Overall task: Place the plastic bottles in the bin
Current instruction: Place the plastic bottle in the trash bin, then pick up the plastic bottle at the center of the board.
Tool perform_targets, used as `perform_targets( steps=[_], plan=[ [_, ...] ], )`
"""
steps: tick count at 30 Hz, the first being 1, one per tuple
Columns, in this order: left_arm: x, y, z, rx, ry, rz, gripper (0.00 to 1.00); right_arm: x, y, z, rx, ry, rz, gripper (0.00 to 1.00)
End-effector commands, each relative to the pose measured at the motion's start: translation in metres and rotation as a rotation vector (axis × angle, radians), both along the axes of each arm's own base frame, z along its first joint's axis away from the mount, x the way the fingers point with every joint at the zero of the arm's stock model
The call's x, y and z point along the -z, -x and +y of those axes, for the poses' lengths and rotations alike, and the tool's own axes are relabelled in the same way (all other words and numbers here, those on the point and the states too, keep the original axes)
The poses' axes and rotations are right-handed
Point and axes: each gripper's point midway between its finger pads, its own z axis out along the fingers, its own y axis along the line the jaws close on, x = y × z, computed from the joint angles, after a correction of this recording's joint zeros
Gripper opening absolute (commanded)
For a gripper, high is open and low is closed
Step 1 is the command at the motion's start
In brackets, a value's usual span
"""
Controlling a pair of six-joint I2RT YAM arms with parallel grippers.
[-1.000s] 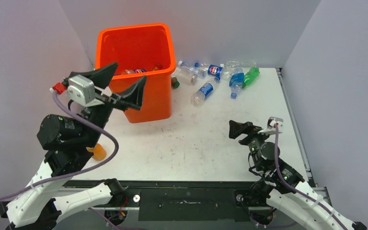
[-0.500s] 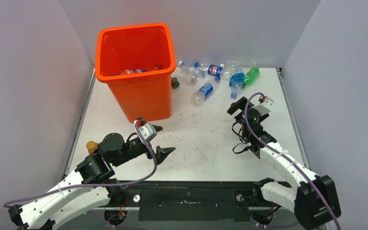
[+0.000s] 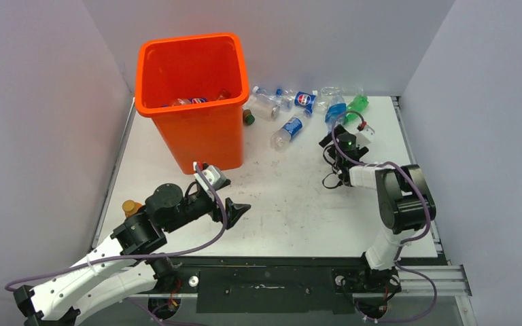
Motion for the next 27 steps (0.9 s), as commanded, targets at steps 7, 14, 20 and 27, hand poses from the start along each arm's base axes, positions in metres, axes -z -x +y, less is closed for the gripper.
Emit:
perform_targets(
  steps=[7, 14, 20, 27],
  plan=[
    [-0.022, -0.002, -0.001, 0.009, 0.061, -0.03, 0.96, -0.006, -0.085, -0.008, -0.038, 0.08, -0.033, 0.93],
    [-0.017, -0.003, -0.006, 0.033, 0.051, 0.005, 0.96, 0.009, -0.1, -0.002, -0.063, 0.064, -0.019, 0.98],
    [-0.018, -0.003, -0.005, 0.034, 0.056, 0.003, 0.96, 0.019, -0.106, -0.001, -0.074, 0.061, 0.013, 0.9],
    [-0.021, 0.0, -0.005, 0.045, 0.071, -0.003, 0.96, 0.04, -0.099, 0.0, -0.076, 0.048, 0.067, 0.61]
  ],
)
